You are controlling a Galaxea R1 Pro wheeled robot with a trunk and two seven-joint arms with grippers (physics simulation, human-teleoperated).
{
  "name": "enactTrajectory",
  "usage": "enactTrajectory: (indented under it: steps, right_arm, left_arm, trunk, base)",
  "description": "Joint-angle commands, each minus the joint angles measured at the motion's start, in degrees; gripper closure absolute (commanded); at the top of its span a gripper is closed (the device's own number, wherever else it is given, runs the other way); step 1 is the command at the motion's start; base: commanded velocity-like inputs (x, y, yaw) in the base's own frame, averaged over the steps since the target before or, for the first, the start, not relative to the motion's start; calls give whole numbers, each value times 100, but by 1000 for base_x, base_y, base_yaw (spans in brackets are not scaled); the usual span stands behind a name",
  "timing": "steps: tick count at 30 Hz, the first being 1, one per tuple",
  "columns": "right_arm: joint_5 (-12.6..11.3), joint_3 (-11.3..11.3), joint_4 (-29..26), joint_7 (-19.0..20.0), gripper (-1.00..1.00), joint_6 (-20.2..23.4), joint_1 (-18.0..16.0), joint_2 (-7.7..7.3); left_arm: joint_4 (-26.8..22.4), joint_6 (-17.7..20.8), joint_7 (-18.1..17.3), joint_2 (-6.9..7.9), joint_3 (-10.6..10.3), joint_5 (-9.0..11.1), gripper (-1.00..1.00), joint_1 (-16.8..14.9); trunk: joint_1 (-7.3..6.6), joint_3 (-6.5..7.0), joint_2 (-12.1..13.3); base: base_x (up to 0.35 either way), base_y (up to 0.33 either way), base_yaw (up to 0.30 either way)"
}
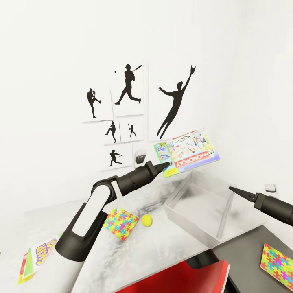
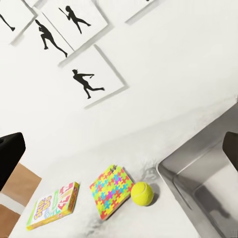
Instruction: Put all the toys in the child's room - the three board games (two on the bed and one on the table), the two jigsaw puzzles on the table, and the tennis ball on the table - inside the toy box on the table in the child's room.
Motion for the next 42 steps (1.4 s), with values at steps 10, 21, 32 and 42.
enactTrajectory:
  steps: [10,21,32,42]
  right_arm:
    - [-327,39,-54,85,-100,156,-231,-207]
    - [-1011,94,-62,88,-100,156,-250,-320]
    - [-1063,100,-55,91,-100,156,-252,-347]
    - [-1126,108,-56,94,-100,156,-252,-361]
  left_arm:
    - [-210,190,77,201,-115,166,100,-49]
    - [-236,207,85,377,-154,161,100,-18]
    - [-233,203,94,570,-168,154,100,35]
    - [-212,201,95,653,-169,23,100,77]
  trunk:
    - [4,-14,-13]
    - [4,-14,-13]
    - [4,-14,-13]
    - [4,-14,-13]
  base:
    - [0,0,0]
    - [0,0,0]
    - [0,0,0]
    - [0,0,0]
